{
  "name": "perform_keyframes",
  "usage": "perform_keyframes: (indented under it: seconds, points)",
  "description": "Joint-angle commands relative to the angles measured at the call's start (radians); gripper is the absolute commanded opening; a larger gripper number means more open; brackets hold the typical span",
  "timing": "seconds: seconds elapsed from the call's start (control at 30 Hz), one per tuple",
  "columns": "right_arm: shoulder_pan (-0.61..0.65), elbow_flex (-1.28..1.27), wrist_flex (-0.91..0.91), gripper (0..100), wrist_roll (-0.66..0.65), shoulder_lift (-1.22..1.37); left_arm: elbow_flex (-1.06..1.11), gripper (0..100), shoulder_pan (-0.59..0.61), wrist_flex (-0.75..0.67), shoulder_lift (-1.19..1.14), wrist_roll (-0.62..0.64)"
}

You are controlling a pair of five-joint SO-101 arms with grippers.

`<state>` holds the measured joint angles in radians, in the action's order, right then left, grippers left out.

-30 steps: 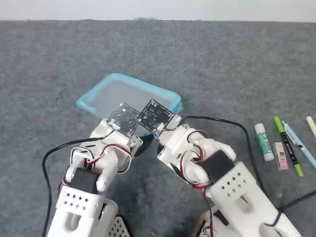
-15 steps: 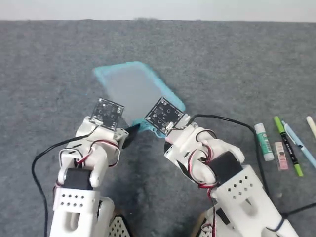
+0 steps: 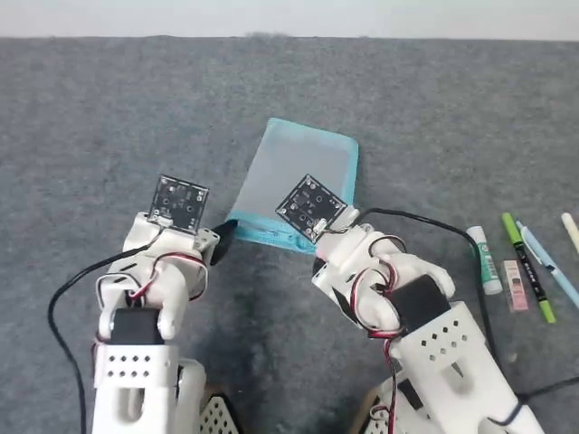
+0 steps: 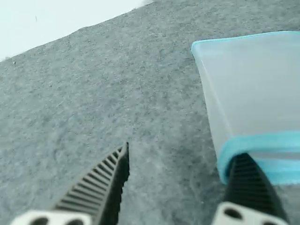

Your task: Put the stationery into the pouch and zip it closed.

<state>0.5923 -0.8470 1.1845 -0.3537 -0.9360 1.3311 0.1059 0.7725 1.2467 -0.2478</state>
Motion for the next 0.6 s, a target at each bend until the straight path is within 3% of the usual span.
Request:
perform_keyframes:
  seconds: [0.0, 0.23, 0.57]
  points:
    - [0.073, 0.038, 0.012, 0.6, 0.012, -0.045, 0.008, 32, -0.072, -0.041, -0.008, 0.014]
    - [0.188, 0.074, 0.039, 0.6, 0.014, -0.047, 0.041, 31, -0.107, -0.074, -0.008, 0.014]
    - [0.252, 0.072, 0.091, 0.6, -0.021, -0.165, 0.082, 31, -0.137, -0.155, -0.008, 0.061]
